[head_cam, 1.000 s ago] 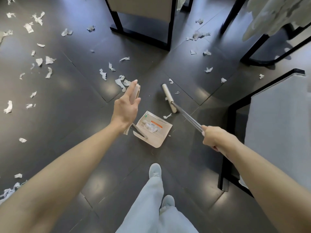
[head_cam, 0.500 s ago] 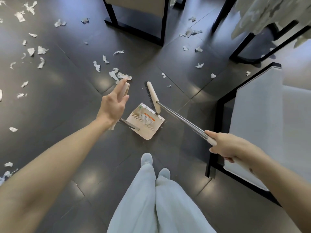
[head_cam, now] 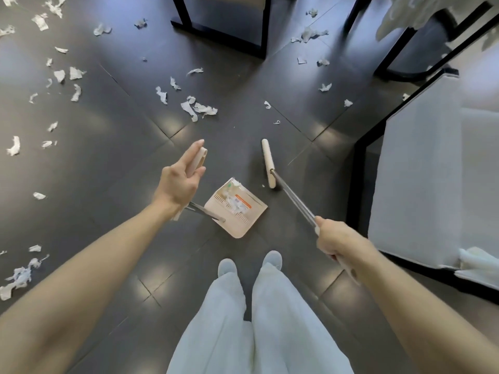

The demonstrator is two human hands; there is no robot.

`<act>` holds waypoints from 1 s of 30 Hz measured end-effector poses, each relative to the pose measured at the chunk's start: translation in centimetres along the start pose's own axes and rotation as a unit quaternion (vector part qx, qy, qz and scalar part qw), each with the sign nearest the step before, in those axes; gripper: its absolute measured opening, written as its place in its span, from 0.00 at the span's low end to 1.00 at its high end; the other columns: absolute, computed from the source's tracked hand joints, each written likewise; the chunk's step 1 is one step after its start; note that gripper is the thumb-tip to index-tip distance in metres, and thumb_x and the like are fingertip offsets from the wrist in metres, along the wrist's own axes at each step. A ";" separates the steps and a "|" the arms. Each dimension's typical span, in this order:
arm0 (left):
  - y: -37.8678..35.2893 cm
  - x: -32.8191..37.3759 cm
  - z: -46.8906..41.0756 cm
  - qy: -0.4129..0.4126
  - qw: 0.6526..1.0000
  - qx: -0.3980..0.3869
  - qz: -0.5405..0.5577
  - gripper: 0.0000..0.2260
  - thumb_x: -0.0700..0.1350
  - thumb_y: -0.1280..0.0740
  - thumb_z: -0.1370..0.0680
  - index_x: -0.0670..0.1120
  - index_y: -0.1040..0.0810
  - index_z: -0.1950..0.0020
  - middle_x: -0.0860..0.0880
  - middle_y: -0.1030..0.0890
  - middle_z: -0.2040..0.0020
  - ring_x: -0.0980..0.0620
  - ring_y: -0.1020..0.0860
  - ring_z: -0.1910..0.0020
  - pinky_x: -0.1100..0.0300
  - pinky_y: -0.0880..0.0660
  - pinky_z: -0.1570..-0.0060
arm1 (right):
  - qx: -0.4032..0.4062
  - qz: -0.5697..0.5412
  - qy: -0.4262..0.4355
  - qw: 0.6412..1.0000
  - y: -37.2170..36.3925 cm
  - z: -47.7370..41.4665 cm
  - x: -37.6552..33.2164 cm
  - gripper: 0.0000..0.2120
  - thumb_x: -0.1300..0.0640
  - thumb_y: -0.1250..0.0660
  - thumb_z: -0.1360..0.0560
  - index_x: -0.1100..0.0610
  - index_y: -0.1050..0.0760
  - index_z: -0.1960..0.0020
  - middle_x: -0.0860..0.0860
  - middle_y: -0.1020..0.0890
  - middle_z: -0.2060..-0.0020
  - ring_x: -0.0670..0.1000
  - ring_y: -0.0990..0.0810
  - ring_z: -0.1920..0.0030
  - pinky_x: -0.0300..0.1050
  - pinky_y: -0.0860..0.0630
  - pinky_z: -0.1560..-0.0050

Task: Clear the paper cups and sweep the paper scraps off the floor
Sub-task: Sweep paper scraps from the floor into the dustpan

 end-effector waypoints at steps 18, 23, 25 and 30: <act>3.7 -0.9 -7.3 -0.009 0.997 0.012 0.070 0.26 0.38 0.36 0.21 0.60 0.33 0.28 0.63 0.25 0.40 0.72 0.28 0.39 0.75 0.37 0.37 | 0.026 -0.050 0.022 0.998 9.0 0.7 -4.1 0.35 0.65 0.43 0.23 0.44 0.50 0.21 0.55 0.26 0.57 0.51 0.26 0.72 0.39 0.30 0.79; 4.7 1.4 -14.6 -0.008 0.998 0.038 0.044 0.25 0.37 0.36 0.21 0.59 0.32 0.29 0.62 0.25 0.40 0.78 0.31 0.45 0.83 0.40 0.42 | 0.083 -0.056 0.006 0.995 17.6 -6.6 -5.1 0.30 0.65 0.45 0.23 0.50 0.44 0.23 0.54 0.28 0.60 0.54 0.25 0.68 0.39 0.29 0.78; 4.8 2.3 -17.5 0.001 0.998 0.045 0.054 0.25 0.35 0.36 0.21 0.59 0.32 0.29 0.61 0.25 0.39 0.81 0.31 0.46 0.83 0.39 0.42 | 0.098 -0.028 0.004 0.995 21.6 -9.6 -5.9 0.28 0.66 0.44 0.23 0.53 0.41 0.25 0.55 0.28 0.56 0.57 0.23 0.59 0.44 0.26 0.72; 5.4 4.0 -24.3 0.021 0.998 0.055 0.032 0.25 0.39 0.35 0.20 0.60 0.32 0.28 0.60 0.24 0.38 0.74 0.30 0.39 0.74 0.38 0.35 | 0.123 0.051 -0.002 0.991 30.3 -15.2 -7.6 0.25 0.68 0.44 0.24 0.57 0.38 0.28 0.58 0.27 0.50 0.59 0.26 0.49 0.47 0.29 0.61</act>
Point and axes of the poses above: each hand's wrist, its own z-axis away from the middle knuckle, its own y-axis out of the back of the hand, x = y × z, the point moved 5 cm from there along -z, towards the middle knuckle
